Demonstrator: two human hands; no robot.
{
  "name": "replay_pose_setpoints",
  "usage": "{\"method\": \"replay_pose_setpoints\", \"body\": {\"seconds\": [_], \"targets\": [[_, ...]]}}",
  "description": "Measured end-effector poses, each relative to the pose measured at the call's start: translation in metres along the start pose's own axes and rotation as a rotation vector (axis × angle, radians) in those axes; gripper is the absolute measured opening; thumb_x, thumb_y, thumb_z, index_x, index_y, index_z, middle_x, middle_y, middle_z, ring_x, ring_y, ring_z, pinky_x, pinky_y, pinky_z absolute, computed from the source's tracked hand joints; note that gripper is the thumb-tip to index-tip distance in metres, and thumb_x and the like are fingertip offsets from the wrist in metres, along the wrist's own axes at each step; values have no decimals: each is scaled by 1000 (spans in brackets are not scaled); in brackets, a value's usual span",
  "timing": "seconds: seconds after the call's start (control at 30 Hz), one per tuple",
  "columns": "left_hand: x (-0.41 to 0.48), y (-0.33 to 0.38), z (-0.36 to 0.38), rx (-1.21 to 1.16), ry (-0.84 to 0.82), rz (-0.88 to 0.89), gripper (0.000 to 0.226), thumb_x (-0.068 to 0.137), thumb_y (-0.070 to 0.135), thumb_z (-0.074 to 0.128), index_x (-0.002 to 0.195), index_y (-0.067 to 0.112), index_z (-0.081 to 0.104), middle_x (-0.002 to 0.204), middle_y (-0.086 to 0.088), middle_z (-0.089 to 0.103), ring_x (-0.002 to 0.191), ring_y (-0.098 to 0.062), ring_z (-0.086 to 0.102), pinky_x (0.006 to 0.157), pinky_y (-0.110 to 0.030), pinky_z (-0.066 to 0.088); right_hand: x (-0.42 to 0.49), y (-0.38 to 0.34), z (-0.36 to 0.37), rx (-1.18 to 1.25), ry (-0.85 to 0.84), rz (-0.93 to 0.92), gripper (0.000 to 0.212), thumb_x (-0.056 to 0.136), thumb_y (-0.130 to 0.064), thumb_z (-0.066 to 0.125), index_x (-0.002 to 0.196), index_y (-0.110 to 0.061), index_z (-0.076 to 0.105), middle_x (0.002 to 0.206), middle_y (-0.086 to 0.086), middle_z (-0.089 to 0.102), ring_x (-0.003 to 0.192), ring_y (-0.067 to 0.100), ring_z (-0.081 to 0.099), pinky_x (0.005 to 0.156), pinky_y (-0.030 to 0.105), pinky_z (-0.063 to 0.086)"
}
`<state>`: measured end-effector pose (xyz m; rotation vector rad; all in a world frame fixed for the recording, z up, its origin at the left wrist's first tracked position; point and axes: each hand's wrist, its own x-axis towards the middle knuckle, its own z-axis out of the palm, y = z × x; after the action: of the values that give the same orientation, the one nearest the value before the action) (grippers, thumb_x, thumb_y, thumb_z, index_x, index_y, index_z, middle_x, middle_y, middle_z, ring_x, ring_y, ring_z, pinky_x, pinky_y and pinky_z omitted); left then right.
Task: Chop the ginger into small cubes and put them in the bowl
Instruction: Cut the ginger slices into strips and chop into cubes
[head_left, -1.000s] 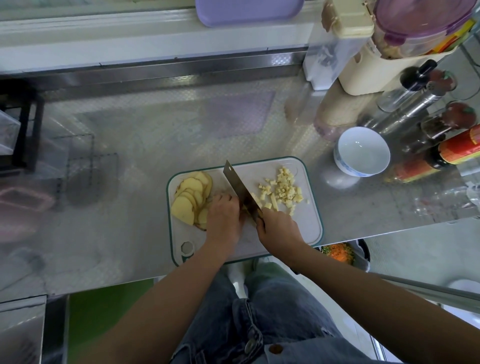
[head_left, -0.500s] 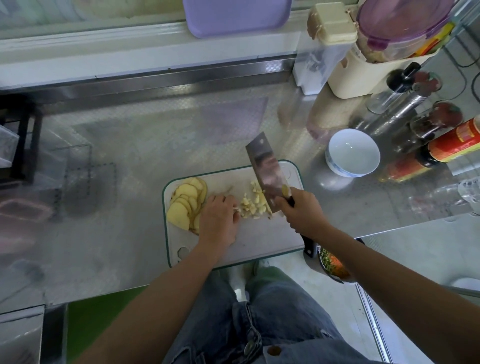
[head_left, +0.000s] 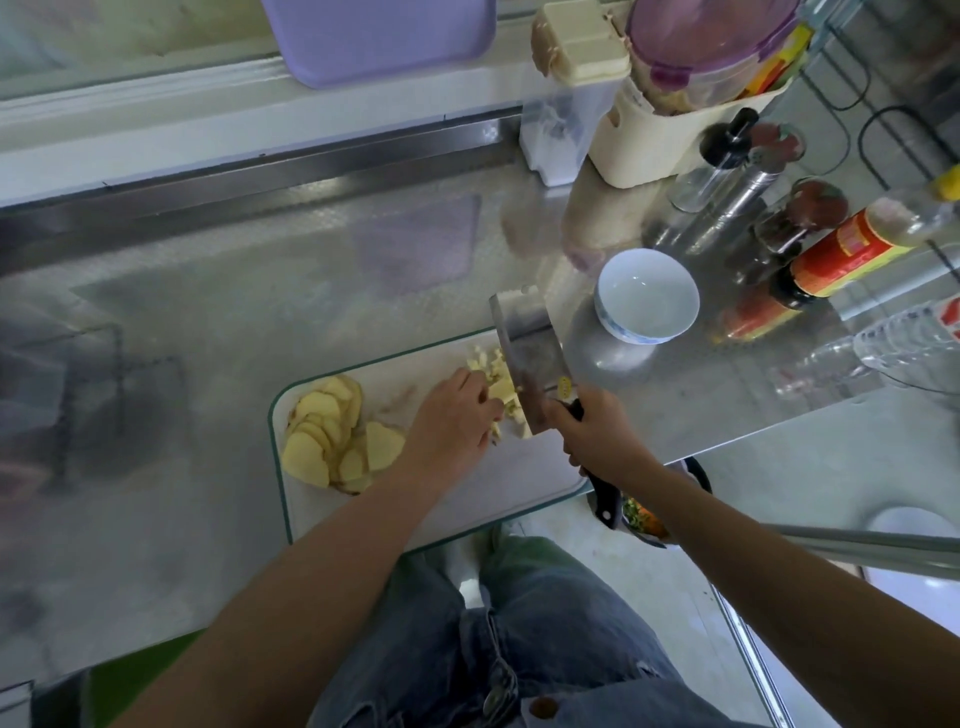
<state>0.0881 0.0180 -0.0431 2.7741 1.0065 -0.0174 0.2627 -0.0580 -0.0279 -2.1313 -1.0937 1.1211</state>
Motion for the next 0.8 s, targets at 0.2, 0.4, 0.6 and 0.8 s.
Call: {"method": "replay_pose_setpoints", "body": {"seconds": [0.2, 0.4, 0.6, 0.8], "targets": [[5, -1, -1, 93, -56, 40, 27, 84, 28, 64, 110, 25, 64, 113, -2, 51, 108, -21, 46, 87, -32, 40, 0, -1, -4, -11, -9, -26, 28, 94, -28, 54, 76, -7, 54, 53, 5, 57, 36, 9, 53, 37, 23, 46], [10, 4, -3, 256, -72, 191, 23, 77, 18, 69, 101, 20, 69, 109, -8, 59, 101, -26, 56, 79, -36, 47, 0, -1, -9, -28, -23, -34, 28, 95, -29, 53, 82, -4, 56, 56, 8, 58, 37, 10, 54, 39, 25, 49], [14, -2, -4, 281, -86, 252, 28, 81, 30, 65, 107, 21, 65, 118, -8, 53, 110, -27, 49, 86, -37, 41, 1, 1, -10, -40, -17, -46, 29, 95, -29, 53, 85, -3, 56, 57, 7, 59, 38, 9, 54, 41, 23, 49], [17, -2, 2, 276, -106, 226, 30, 86, 32, 53, 112, 18, 59, 126, -9, 45, 118, -28, 41, 93, -40, 35, 0, 0, -9, -20, -27, -55, 24, 95, -33, 53, 79, -15, 56, 57, 4, 59, 39, 8, 54, 40, 21, 49]]}}
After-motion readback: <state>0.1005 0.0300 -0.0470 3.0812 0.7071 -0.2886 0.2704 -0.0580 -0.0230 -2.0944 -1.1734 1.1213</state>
